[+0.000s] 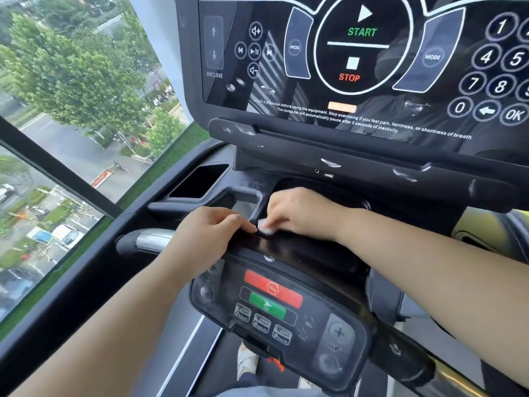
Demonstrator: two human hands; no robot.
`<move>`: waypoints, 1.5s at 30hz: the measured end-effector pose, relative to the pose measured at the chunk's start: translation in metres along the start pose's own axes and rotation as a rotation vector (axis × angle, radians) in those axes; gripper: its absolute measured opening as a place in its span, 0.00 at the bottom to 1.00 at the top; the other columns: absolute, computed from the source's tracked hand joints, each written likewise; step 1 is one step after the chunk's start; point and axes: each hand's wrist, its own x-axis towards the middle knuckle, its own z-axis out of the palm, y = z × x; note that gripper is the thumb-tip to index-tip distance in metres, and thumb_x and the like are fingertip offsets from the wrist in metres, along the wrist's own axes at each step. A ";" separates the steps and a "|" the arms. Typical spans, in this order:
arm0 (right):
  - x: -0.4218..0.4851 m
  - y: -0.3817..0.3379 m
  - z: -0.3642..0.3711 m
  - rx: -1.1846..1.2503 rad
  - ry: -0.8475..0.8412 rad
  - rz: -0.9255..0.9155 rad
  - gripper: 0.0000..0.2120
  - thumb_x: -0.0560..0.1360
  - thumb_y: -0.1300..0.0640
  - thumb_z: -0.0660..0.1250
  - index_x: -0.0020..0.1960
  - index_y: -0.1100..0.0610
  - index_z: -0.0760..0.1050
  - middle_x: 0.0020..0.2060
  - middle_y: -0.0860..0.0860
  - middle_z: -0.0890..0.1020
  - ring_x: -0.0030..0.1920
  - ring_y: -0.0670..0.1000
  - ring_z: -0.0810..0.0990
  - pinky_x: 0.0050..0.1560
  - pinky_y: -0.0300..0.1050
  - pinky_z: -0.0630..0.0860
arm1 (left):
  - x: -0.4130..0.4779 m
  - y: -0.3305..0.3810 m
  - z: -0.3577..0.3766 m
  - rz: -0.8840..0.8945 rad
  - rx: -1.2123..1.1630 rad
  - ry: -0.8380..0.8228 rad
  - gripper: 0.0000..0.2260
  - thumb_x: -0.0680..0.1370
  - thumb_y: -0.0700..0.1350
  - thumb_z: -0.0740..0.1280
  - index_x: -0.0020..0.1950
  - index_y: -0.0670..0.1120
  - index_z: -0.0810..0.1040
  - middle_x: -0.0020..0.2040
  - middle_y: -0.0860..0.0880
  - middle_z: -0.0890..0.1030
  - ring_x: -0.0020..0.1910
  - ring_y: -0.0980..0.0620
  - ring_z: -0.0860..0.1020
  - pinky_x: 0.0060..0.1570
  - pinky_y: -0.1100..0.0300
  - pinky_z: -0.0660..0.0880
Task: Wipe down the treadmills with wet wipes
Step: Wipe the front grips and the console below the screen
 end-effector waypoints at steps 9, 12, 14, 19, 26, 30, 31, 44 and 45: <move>-0.019 -0.004 0.003 0.034 -0.085 -0.037 0.06 0.72 0.62 0.68 0.44 0.57 0.85 0.42 0.50 0.82 0.43 0.51 0.80 0.44 0.40 0.74 | -0.004 0.005 0.003 0.057 0.183 0.065 0.15 0.78 0.49 0.59 0.37 0.56 0.82 0.34 0.49 0.82 0.26 0.57 0.72 0.28 0.65 0.66; -0.033 0.010 -0.011 0.095 -0.125 0.000 0.06 0.73 0.56 0.69 0.43 0.55 0.85 0.41 0.47 0.80 0.41 0.46 0.78 0.45 0.39 0.74 | -0.010 0.011 0.007 0.108 0.299 0.056 0.16 0.80 0.50 0.57 0.39 0.56 0.82 0.39 0.57 0.82 0.32 0.62 0.74 0.31 0.67 0.66; -0.034 0.015 -0.015 0.114 -0.060 0.046 0.07 0.74 0.53 0.69 0.44 0.54 0.85 0.40 0.47 0.80 0.39 0.44 0.76 0.43 0.35 0.71 | -0.014 0.015 0.010 0.120 0.339 0.069 0.16 0.80 0.50 0.57 0.39 0.57 0.82 0.42 0.59 0.81 0.38 0.61 0.75 0.37 0.63 0.70; -0.031 0.006 0.000 0.065 0.049 0.083 0.10 0.75 0.52 0.67 0.42 0.54 0.85 0.40 0.47 0.78 0.40 0.43 0.73 0.45 0.41 0.72 | -0.016 0.021 0.018 0.138 0.380 0.105 0.16 0.80 0.50 0.57 0.39 0.57 0.81 0.38 0.59 0.78 0.33 0.61 0.72 0.33 0.64 0.65; -0.062 0.025 -0.017 0.105 0.126 0.247 0.06 0.75 0.54 0.70 0.45 0.53 0.85 0.40 0.45 0.76 0.41 0.44 0.76 0.44 0.31 0.68 | -0.020 0.023 0.021 0.145 0.383 0.160 0.16 0.80 0.50 0.56 0.39 0.57 0.82 0.37 0.60 0.78 0.34 0.62 0.72 0.31 0.66 0.62; -0.072 0.005 -0.005 0.019 0.083 0.148 0.07 0.75 0.53 0.68 0.42 0.53 0.85 0.39 0.46 0.78 0.41 0.44 0.74 0.42 0.36 0.69 | -0.021 0.024 0.022 0.137 0.391 0.180 0.16 0.80 0.50 0.56 0.39 0.57 0.81 0.35 0.60 0.77 0.33 0.63 0.72 0.29 0.66 0.60; -0.075 0.000 -0.007 0.053 0.012 0.123 0.07 0.74 0.54 0.69 0.42 0.52 0.85 0.39 0.44 0.77 0.41 0.43 0.73 0.41 0.32 0.68 | -0.021 0.025 0.022 0.134 0.401 0.182 0.16 0.80 0.50 0.56 0.38 0.58 0.80 0.35 0.60 0.76 0.33 0.61 0.71 0.29 0.66 0.60; -0.085 -0.004 -0.022 -0.181 0.045 0.260 0.09 0.77 0.53 0.65 0.41 0.54 0.80 0.41 0.51 0.76 0.41 0.54 0.77 0.41 0.45 0.74 | -0.022 0.025 0.024 0.126 0.412 0.201 0.17 0.79 0.50 0.55 0.34 0.59 0.77 0.34 0.59 0.76 0.33 0.62 0.71 0.29 0.63 0.61; -0.083 0.004 -0.025 -0.195 0.081 0.308 0.09 0.77 0.54 0.65 0.41 0.56 0.80 0.41 0.53 0.77 0.42 0.56 0.77 0.42 0.49 0.74 | -0.022 0.025 0.024 0.128 0.408 0.201 0.17 0.79 0.50 0.56 0.34 0.59 0.77 0.33 0.59 0.76 0.32 0.61 0.71 0.29 0.63 0.61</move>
